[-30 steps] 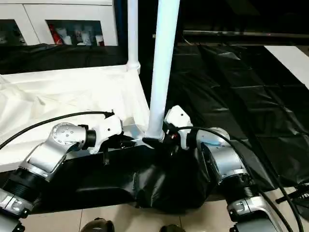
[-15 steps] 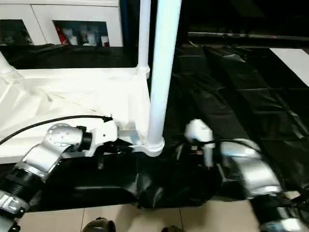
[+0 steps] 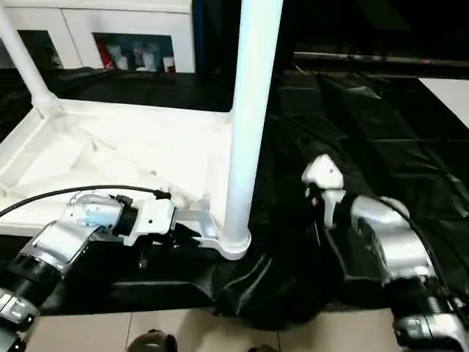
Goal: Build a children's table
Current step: Rotate table base
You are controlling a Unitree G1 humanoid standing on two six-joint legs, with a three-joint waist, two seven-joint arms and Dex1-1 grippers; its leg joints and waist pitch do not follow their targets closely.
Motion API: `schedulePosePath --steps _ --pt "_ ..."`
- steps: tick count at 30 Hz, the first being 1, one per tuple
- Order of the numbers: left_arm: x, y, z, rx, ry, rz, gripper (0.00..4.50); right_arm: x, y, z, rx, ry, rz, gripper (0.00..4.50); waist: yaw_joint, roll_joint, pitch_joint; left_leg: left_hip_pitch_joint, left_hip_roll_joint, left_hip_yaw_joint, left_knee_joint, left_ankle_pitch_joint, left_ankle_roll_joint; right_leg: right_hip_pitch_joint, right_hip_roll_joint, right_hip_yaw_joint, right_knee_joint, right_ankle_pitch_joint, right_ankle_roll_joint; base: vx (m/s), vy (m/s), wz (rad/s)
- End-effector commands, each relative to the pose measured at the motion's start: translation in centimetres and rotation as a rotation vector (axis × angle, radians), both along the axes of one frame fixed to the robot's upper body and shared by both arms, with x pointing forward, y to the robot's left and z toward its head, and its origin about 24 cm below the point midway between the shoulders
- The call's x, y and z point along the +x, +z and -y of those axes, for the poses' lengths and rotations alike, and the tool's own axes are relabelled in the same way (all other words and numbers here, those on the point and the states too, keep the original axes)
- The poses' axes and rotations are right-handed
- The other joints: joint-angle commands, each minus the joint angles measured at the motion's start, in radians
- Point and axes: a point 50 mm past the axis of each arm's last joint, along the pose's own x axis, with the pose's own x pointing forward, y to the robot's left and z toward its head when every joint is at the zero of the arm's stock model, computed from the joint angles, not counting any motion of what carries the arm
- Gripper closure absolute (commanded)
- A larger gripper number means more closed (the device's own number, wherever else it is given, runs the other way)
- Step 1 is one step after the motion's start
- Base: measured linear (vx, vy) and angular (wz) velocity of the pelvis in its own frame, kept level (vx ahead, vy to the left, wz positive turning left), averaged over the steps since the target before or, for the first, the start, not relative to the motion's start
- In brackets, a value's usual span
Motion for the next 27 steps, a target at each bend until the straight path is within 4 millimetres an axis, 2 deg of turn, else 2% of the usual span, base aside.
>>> schedulePosePath --steps 1,2,5,7,11,12,13,14,17,19,20,23,25,27 --pt "-0.3 -0.2 0.4 -0.047 -0.009 -0.018 4.03 0.3 0.2 -0.1 -0.005 -0.019 0.023 0.00 -0.007 -0.020 -0.071 0.022 0.048 -0.023 -0.073 -0.185 0.031 0.036 -0.082 0.055 -0.094 -0.325 -0.172 0.000 0.000 0.00" --pt "-0.4 0.0 0.2 -0.051 -0.003 -0.021 3.92 0.4 0.2 -0.3 -0.004 -0.021 0.026 0.00 -0.008 -0.022 -0.071 0.021 0.048 -0.023 -0.073 -0.181 0.033 0.036 -0.082 0.055 -0.094 -0.321 -0.170 0.000 0.000 0.00" --pt "-0.3 0.8 -0.3 -0.095 0.048 -0.017 3.69 1.1 0.1 -0.5 -0.021 -0.078 0.047 0.00 -0.007 -0.015 -0.071 0.021 0.051 -0.024 -0.075 -0.172 0.029 0.035 -0.081 0.054 -0.087 -0.290 -0.186 0.000 0.000 0.00" --pt "-0.3 1.4 -0.8 -0.113 0.090 -0.013 3.51 1.8 0.0 -0.4 -0.042 -0.139 0.065 0.00 -0.019 -0.017 -0.070 0.018 0.050 -0.024 -0.077 -0.162 0.017 0.037 -0.078 0.052 -0.081 -0.247 -0.202 0.000 0.000 0.00" --pt "-0.9 2.2 -2.3 -0.073 0.170 -0.057 3.20 2.7 -0.2 -1.0 -0.034 -0.210 0.089 0.00 -0.034 -0.014 -0.067 0.017 0.047 -0.023 -0.077 -0.154 0.026 0.039 -0.075 0.054 -0.077 -0.201 -0.218 0.000 0.000 0.00" --pt "-1.2 2.6 -2.7 -0.081 0.199 -0.083 3.11 2.9 -0.3 -1.4 -0.026 -0.219 0.092 0.00 -0.040 -0.017 -0.066 0.013 0.044 -0.023 -0.078 -0.141 0.031 0.042 -0.073 0.053 -0.076 -0.185 -0.222 0.000 0.000 0.00" --pt "-1.5 3.0 -2.9 -0.094 0.217 -0.102 3.06 3.0 -0.4 -1.7 -0.023 -0.221 0.094 0.00 -0.043 -0.013 -0.069 0.016 0.049 -0.024 -0.076 -0.130 0.029 0.043 -0.078 0.054 -0.067 -0.156 -0.238 0.000 0.000 0.00" --pt "-1.8 3.4 -3.1 -0.111 0.233 -0.118 3.06 3.2 -0.5 -2.1 -0.024 -0.223 0.100 0.00 -0.050 -0.011 -0.064 0.014 0.046 -0.023 -0.078 -0.129 0.035 0.041 -0.072 0.053 -0.072 -0.155 -0.244 0.000 0.000 0.00" --pt "-2.4 4.1 -3.5 -0.131 0.268 -0.144 2.83 3.4 -0.7 -2.6 -0.023 -0.231 0.106 0.00 -0.051 -0.012 -0.065 0.016 0.044 -0.018 -0.074 -0.114 0.043 0.040 -0.067 0.055 -0.068 -0.117 -0.255 0.000 0.000 0.00" --pt "-3.3 4.6 -4.2 -0.143 0.297 -0.181 2.60 3.8 -0.8 -3.3 -0.012 -0.237 0.108 0.00 -0.055 -0.013 -0.059 0.012 0.044 -0.020 -0.078 -0.127 0.046 0.040 -0.067 0.054 -0.071 -0.144 -0.254 0.000 0.000 0.00" --pt "-3.8 4.9 -4.5 -0.148 0.310 -0.205 2.51 3.9 -0.8 -3.6 -0.004 -0.236 0.108 0.00 -0.054 -0.012 -0.057 0.016 0.044 -0.019 -0.077 -0.141 0.038 0.038 -0.068 0.055 -0.072 -0.167 -0.248 0.000 0.000 0.00" --pt "-4.9 5.0 -5.3 -0.142 0.324 -0.260 2.23 4.2 -0.9 -4.3 0.001 -0.230 0.110 0.00 -0.061 -0.012 -0.052 0.016 0.044 -0.020 -0.082 -0.165 0.028 0.035 -0.065 0.055 -0.076 -0.204 -0.242 0.000 0.000 0.00" --pt "-6.2 4.9 -6.0 -0.104 0.338 -0.318 2.06 4.5 -0.9 -4.9 0.005 -0.227 0.117 0.00 -0.060 -0.007 -0.050 0.022 0.045 -0.019 -0.083 -0.184 0.017 0.031 -0.064 0.057 -0.080 -0.226 -0.233 0.000 0.000 0.00" --pt "-7.3 5.0 -6.5 -0.071 0.356 -0.368 1.77 4.9 -0.8 -5.5 0.014 -0.228 0.125 0.00 -0.066 -0.007 -0.046 0.020 0.047 -0.021 -0.089 -0.213 0.003 0.029 -0.064 0.057 -0.080 -0.248 -0.229 0.000 0.000 0.00"
